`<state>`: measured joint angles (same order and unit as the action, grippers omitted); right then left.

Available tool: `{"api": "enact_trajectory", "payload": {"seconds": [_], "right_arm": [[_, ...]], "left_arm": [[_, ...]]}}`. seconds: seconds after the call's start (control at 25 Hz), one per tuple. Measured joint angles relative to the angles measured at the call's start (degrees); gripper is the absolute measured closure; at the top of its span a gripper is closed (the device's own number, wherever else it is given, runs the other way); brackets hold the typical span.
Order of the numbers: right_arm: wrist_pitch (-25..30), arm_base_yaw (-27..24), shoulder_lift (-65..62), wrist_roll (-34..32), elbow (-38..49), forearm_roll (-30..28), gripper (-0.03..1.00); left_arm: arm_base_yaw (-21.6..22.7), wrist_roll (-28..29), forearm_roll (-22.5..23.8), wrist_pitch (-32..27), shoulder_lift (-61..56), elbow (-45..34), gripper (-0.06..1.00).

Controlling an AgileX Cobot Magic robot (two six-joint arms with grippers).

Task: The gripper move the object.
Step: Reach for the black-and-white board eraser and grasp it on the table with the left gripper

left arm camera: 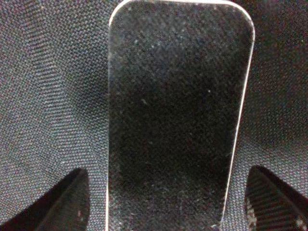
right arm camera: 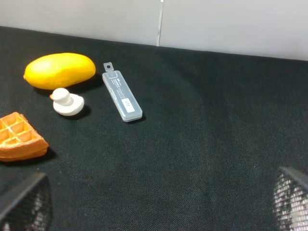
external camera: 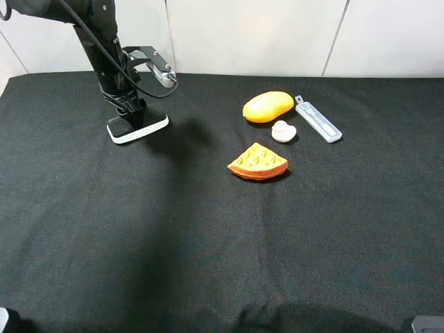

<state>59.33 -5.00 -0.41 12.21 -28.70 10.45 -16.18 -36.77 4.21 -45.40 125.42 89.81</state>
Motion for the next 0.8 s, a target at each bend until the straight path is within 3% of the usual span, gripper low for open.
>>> {"api": "enact_trajectory", "payload": {"seconds": [0.8], "right_arm": [[-0.05,0.00,0.00,0.00,0.00,0.00,0.27]], "left_arm": [[-1.72,-0.01,0.27,0.00,1.54,0.00,0.24]]}}
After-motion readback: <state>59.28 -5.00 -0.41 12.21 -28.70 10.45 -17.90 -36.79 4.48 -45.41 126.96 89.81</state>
